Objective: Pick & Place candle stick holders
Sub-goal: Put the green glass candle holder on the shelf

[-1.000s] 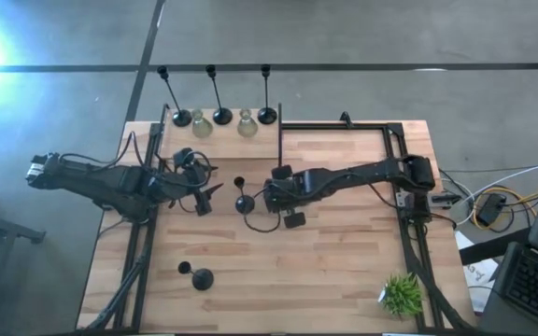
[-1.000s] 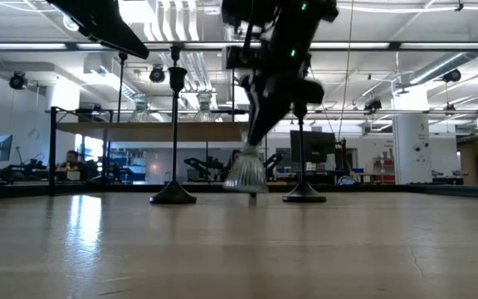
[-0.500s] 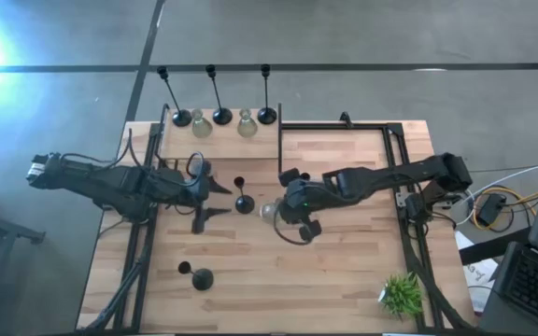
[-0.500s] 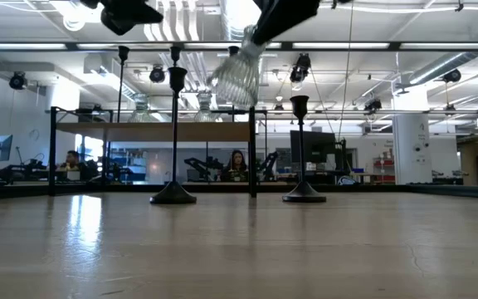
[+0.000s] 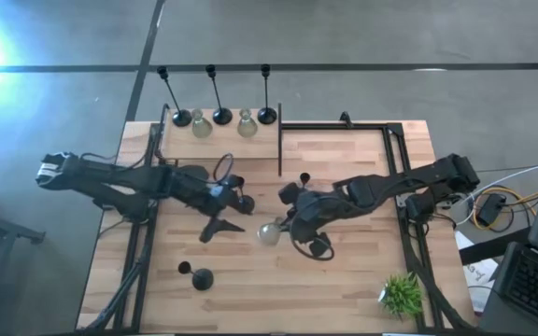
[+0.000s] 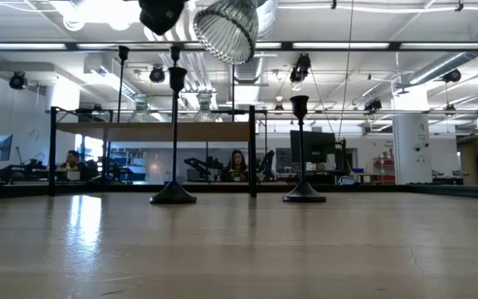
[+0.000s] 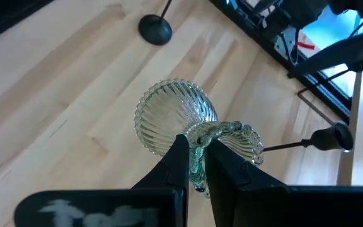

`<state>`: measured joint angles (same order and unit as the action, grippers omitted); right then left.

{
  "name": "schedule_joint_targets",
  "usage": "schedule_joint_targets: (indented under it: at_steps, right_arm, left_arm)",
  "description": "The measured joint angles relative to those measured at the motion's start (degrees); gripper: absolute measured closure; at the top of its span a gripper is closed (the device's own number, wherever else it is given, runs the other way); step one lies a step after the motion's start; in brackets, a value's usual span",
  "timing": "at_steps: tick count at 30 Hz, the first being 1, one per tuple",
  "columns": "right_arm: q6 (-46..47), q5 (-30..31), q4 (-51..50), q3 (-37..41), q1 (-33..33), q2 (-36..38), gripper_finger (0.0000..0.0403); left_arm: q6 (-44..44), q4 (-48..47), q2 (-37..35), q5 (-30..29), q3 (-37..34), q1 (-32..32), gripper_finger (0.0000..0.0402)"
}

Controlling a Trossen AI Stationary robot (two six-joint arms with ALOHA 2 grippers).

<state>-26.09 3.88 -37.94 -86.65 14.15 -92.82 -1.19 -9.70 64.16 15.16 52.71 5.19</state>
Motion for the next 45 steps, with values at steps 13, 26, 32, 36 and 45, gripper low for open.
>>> schedule_joint_targets:
  at_steps: [13,26,32,36,45]
  right_arm:
    - [0.0,0.1,-0.1,0.0,0.2,0.1,0.038]
    - [0.0,-0.1,-0.3,0.0,0.3,0.1,0.038]
    - [0.0,-1.4,0.1,0.0,0.2,0.1,0.0381]
    - [-0.4,-1.4,0.0,0.0,0.2,0.1,0.0381]
    - [-1.9,-1.3,1.8,0.0,0.2,0.1,0.0381]
  left_arm:
    - [1.5,2.8,12.7,13.1,6.3,-5.8,0.017]
    - [4.1,3.3,19.7,20.5,11.2,-7.0,0.017]
    - [4.3,3.7,21.7,20.4,12.3,-9.0,0.017]
    - [4.1,4.5,22.0,21.7,12.3,-9.0,0.017]
    - [2.7,5.3,22.2,24.5,12.3,-9.0,0.017]
